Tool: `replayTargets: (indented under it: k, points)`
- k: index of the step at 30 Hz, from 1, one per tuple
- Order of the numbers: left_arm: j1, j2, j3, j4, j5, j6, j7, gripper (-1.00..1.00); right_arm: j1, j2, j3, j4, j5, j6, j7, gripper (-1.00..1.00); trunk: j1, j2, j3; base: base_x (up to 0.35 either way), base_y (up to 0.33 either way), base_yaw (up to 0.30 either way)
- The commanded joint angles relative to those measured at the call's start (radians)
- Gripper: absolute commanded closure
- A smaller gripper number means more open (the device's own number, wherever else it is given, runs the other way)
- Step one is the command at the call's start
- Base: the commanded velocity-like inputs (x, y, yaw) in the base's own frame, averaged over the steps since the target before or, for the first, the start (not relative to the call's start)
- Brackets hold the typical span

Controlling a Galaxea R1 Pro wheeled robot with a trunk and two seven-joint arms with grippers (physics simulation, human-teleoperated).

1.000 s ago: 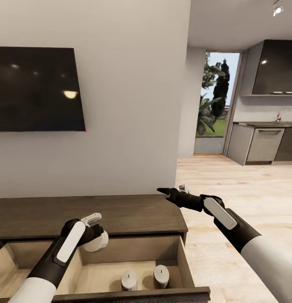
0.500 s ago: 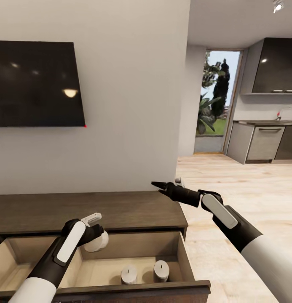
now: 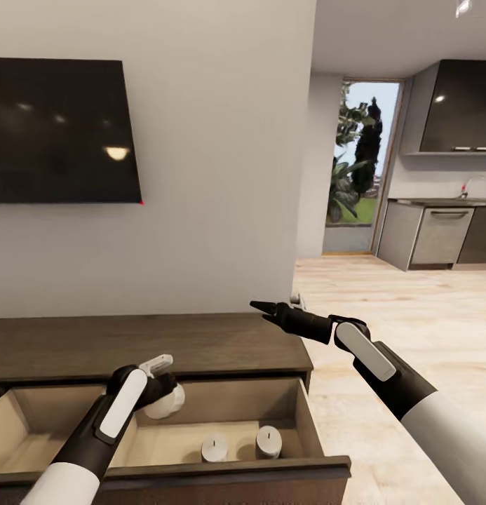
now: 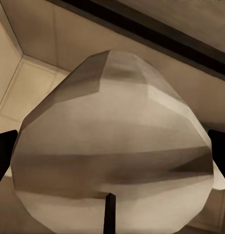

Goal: Place each of the two pumpkins and all three candles from the living room inside a cabinet in the living room (use any cabinet), then make sure every cabinet is closed, and position the cauldron so it is next to a table in the living room.

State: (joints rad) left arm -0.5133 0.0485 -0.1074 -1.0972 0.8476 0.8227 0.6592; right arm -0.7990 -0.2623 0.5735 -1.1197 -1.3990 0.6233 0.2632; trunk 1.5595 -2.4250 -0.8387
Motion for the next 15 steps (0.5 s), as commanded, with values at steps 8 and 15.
replayTargets:
  k: [8,15]
  points:
    - [-0.002,0.001,-0.003,-0.001,0.011,-0.026,0.010,1.00,-0.001,-0.002,0.002,0.004,0.000,0.001,0.002,-1.00,0.031,-0.057,-0.026,0.000,0.000,0.000]
    - [-0.006,0.012,-0.001,0.002,0.007,-0.027,0.016,1.00,-0.001,-0.003,0.000,0.005,0.000,0.001,0.004,-1.00,0.042,-0.076,-0.051,0.000,0.000,0.000]
